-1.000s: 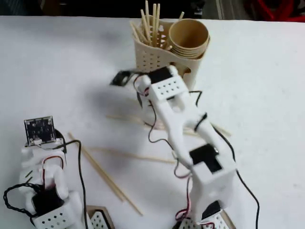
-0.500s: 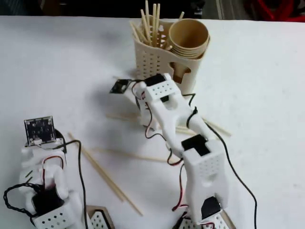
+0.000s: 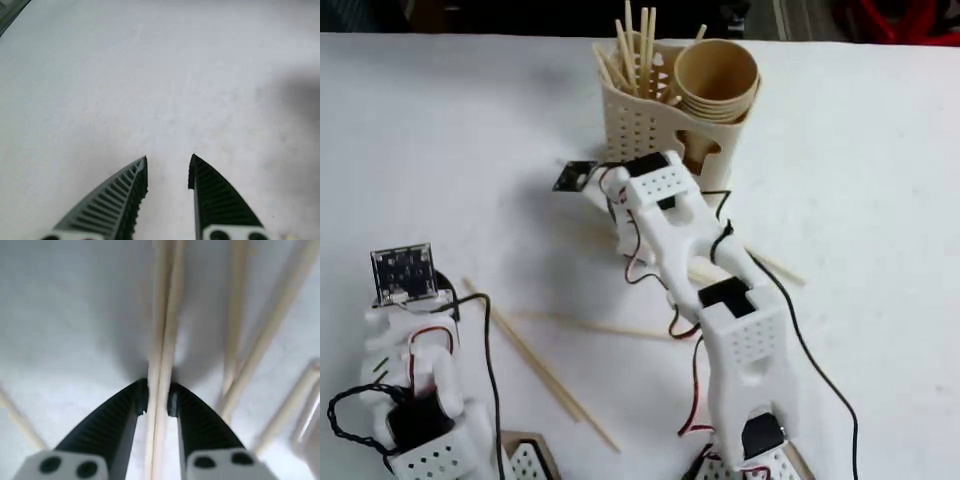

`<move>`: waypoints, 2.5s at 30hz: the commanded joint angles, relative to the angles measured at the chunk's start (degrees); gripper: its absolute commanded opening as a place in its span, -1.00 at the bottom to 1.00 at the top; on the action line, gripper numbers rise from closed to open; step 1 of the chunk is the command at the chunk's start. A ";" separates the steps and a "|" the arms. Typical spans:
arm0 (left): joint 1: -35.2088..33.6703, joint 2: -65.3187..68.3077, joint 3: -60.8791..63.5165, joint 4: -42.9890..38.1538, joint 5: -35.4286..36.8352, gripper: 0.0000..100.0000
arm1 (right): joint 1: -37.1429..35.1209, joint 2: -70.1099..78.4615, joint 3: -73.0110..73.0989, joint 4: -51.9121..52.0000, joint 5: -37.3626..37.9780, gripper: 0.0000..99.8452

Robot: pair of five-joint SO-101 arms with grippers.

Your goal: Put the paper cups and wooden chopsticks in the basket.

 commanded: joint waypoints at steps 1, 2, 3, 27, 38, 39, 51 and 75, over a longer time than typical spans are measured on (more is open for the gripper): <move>-0.04 -0.66 -0.18 -0.35 -0.70 -0.70 | -3.65 -0.57 2.20 2.33 0.62 -0.96; -0.04 -0.66 -0.18 -0.35 -0.70 -0.70 | -4.00 -0.66 2.11 2.86 0.53 -0.96; -0.04 -0.66 -0.18 -0.35 -0.70 -0.70 | -4.35 -1.01 1.76 3.30 0.35 -0.97; -0.04 -0.66 -0.18 -0.35 -0.70 -0.70 | -7.08 -45.32 1.23 4.62 -11.34 -0.97; -0.04 -0.66 -0.18 -0.35 -0.70 -0.70 | -7.25 -54.81 1.23 -19.30 -23.30 -0.97; -0.04 -0.66 -0.18 -0.35 -0.70 -0.70 | -7.25 -54.81 1.23 -20.70 -23.65 -0.97; -0.04 -0.66 -0.18 -0.35 -0.70 -0.70 | -2.59 -54.46 1.85 -43.03 -24.88 -0.97; -0.04 -0.66 -0.18 -0.35 -0.70 -0.70 | 6.46 -36.35 2.02 -58.51 -35.34 -0.77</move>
